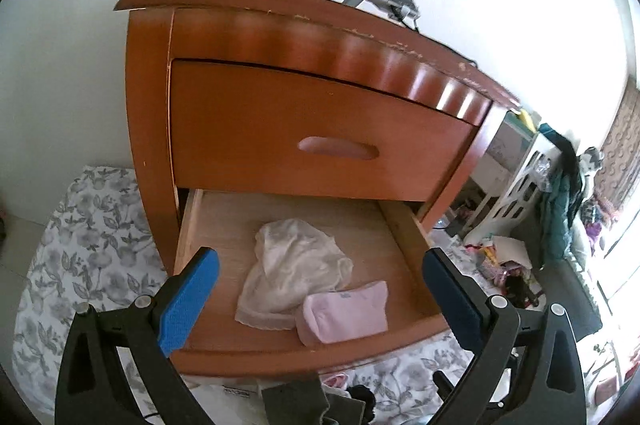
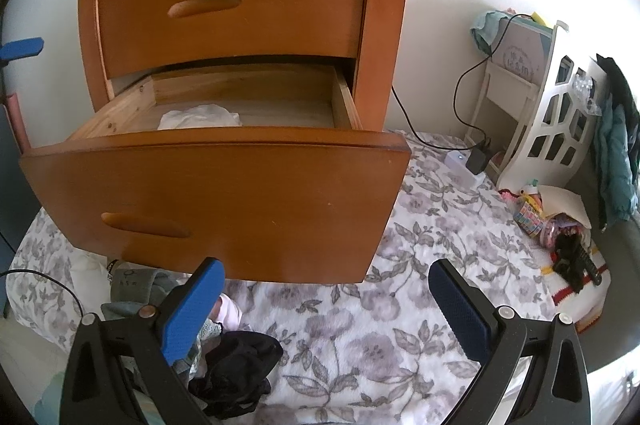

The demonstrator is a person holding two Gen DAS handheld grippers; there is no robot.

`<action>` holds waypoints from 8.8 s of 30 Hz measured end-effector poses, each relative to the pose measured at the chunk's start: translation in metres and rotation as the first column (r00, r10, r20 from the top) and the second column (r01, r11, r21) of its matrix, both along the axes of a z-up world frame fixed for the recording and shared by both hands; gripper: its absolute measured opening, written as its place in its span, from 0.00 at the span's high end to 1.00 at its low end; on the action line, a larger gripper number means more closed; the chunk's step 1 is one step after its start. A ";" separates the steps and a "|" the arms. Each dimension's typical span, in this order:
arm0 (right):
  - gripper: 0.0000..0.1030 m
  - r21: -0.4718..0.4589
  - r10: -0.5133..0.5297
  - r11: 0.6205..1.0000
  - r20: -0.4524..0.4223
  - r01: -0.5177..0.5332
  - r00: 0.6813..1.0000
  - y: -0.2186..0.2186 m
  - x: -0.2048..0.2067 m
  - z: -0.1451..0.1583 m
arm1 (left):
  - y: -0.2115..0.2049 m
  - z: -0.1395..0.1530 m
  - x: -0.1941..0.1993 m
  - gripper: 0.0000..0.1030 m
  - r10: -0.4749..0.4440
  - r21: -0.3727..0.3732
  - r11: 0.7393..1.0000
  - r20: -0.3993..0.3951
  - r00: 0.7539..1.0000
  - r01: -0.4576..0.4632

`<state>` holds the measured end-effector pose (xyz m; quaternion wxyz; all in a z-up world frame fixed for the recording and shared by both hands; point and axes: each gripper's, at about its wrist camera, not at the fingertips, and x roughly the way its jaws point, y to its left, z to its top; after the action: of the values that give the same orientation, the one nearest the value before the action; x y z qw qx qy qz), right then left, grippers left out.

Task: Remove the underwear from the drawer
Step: 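Move the left gripper back into the drawer toward the pink sock, then grasp the pink sock with the left gripper, then lift the pink sock out of the drawer and carry it toward the bed, then lower the pink sock onto the bed and open the left gripper, then move the left gripper back into the drawer toward the white cloth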

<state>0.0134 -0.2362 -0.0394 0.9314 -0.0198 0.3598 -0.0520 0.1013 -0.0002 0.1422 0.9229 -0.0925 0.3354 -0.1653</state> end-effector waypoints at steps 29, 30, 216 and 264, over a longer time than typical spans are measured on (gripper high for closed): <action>0.00 0.021 -0.017 1.000 -0.075 0.019 0.997 -0.007 0.011 -0.012 | -0.045 -0.104 0.107 0.03 -0.015 0.191 0.972 -0.528 0.849 0.135; 0.00 0.022 -0.018 1.000 -0.077 0.020 0.997 -0.007 0.012 -0.013 | -0.047 -0.108 0.110 0.05 -0.026 0.180 0.972 -0.549 0.835 0.149; 0.00 -0.035 -0.053 0.998 -0.091 0.050 0.994 0.002 0.011 -0.011 | -0.028 -0.240 -0.066 0.68 -0.008 -0.047 0.998 -0.656 0.755 -0.030; 0.00 -0.033 -0.053 0.998 -0.090 0.050 0.995 0.002 0.010 -0.012 | -0.022 -0.153 -0.082 0.00 -0.041 -0.092 0.996 -0.416 0.908 0.002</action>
<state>0.0238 -0.2347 -0.0511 0.9120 -0.0271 0.4013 -0.0807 0.0191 -0.0218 -0.0107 0.8229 -0.1632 0.5180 -0.1667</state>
